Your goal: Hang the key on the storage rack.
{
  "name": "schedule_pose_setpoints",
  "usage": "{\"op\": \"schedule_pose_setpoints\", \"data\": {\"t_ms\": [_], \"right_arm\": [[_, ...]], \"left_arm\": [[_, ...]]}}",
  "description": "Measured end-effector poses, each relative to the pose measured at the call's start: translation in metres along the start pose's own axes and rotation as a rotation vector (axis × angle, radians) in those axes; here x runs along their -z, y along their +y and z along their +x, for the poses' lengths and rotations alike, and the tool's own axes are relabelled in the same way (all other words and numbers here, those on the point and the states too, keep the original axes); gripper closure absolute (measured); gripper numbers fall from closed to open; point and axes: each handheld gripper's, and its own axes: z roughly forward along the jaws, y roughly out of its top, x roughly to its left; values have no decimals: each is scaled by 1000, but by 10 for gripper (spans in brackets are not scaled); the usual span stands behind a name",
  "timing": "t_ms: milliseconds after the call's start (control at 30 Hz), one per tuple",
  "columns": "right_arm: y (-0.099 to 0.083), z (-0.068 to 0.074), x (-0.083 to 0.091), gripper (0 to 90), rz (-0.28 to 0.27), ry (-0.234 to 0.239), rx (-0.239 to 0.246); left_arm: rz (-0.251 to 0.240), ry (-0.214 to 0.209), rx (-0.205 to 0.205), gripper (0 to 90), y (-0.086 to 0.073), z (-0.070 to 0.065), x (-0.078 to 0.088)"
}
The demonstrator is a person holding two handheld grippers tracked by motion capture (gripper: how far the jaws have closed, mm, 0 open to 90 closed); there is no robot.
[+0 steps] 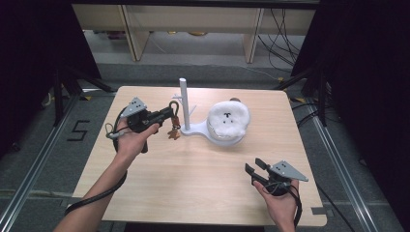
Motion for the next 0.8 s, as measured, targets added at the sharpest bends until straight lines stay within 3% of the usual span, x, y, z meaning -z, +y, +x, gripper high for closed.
{"op": "schedule_pose_setpoints", "data": {"t_ms": [33, 100, 200, 300, 667, 800], "right_arm": [[0, -1, 0, 514, 8, -12, 25], [-2, 2, 0, 514, 10, 1, -29], [-3, -2, -1, 514, 1, -16, 32], [-3, -1, -2, 514, 5, 2, 7], [-4, -3, -2, 513, -6, -11, 17], [-3, -2, -1, 513, 15, -8, -4]], "left_arm": [[2, 1, 0, 840, 0, 1, -1], [7, 6, 2, 840, 0, 2, -3], [7, 12, 4, 840, 1, 4, -5], [4, 18, 6, 840, 3, 6, -6], [11, 37, 17, 840, 7, 15, -13], [10, 43, 27, 841, 8, 18, -15]]}}
